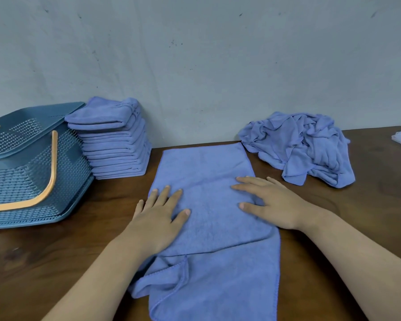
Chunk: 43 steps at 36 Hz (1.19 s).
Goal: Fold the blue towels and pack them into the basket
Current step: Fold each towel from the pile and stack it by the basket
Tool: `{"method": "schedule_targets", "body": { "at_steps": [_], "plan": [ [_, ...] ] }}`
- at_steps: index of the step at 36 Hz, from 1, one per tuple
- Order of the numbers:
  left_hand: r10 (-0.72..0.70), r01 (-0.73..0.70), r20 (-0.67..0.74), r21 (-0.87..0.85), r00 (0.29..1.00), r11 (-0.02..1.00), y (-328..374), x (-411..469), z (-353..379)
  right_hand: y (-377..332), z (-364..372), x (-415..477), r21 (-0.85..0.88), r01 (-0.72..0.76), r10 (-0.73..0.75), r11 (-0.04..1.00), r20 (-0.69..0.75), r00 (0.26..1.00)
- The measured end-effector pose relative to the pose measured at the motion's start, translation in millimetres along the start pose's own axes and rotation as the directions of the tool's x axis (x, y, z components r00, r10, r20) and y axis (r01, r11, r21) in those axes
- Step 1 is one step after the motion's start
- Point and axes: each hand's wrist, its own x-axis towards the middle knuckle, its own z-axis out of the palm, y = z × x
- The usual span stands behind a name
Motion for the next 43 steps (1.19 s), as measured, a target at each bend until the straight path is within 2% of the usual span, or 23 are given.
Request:
{"method": "schedule_targets", "body": {
  "at_steps": [3, 5, 8, 11, 13, 15, 20, 25, 28, 31, 35, 40, 43],
  "plan": [
    [0.002, -0.002, 0.031, -0.007, 1.0, 1.0, 0.3, -3.3, -2.4, -2.6, -3.2, -3.0, 0.071, 0.087, -0.084, 0.994, -0.054, 0.995],
    [-0.001, 0.003, 0.053, -0.03, 0.999, 1.0, -0.1, -4.6, -5.6, -3.2, -3.8, -5.0, 0.143, 0.174, -0.146, 0.974, -0.186, 0.972],
    [-0.008, 0.009, 0.032, -0.057, 0.999, 0.998, -2.4, -4.3, -5.6, -3.4, -1.5, 0.2, 0.175, 0.12, -0.055, 0.977, -0.337, 0.94],
    [-0.009, 0.007, -0.028, -0.074, 1.0, 0.997, -5.8, -0.8, -2.6, -1.1, 3.0, 15.3, 0.075, -0.056, 0.073, 0.996, -0.244, 0.967],
    [-0.01, 0.002, -0.079, -0.096, 0.997, 0.995, -9.0, 2.5, -3.6, 0.9, 2.4, 30.5, 0.026, -0.073, 0.077, 0.997, -0.198, 0.977],
    [-0.014, -0.004, -0.131, -0.13, 0.991, 0.991, -12.4, 5.2, -6.4, 3.5, -1.5, 50.4, 0.04, -0.069, 0.075, 0.997, -0.188, 0.979],
    [-0.011, -0.069, -0.321, -0.237, 0.947, 0.969, -18.2, 20.8, -11.7, 21.6, -6.4, 100.3, 0.127, -0.206, 0.223, 0.97, -0.13, 0.966],
    [0.007, -0.075, -0.242, -0.271, 0.97, 0.96, -18.0, 66.9, -20.1, 42.1, -7.0, 131.1, 0.202, -0.266, 0.293, 0.943, -0.117, 0.949],
    [0.019, -0.076, -0.221, -0.25, 0.975, 0.965, -15.5, 107.6, -30.3, 49.6, -6.3, 146.0, 0.073, -0.284, 0.29, 0.956, -0.095, 0.952],
    [-0.011, -0.018, -0.156, -0.184, 0.988, 0.983, -15.3, 147.6, -37.5, 51.8, -6.6, 157.3, -0.08, -0.282, 0.276, 0.956, -0.083, 0.958],
    [-0.073, 0.064, -0.072, -0.125, 0.995, 0.99, -24.2, 185.4, -42.2, 54.3, -7.4, 168.9, -0.142, -0.276, 0.267, 0.951, -0.081, 0.96],
    [-0.065, 0.051, -0.144, -0.1, 0.987, 0.994, -34.2, 204.3, -37.8, 59.6, -7.3, 179.1, -0.172, -0.291, 0.279, 0.941, -0.092, 0.956],
    [-0.069, 0.029, -0.204, -0.191, 0.976, 0.981, -37.5, 204.0, -32.4, 62.5, -5.1, 178.5, -0.151, -0.279, 0.262, 0.948, -0.122, 0.957]
  ]
}}
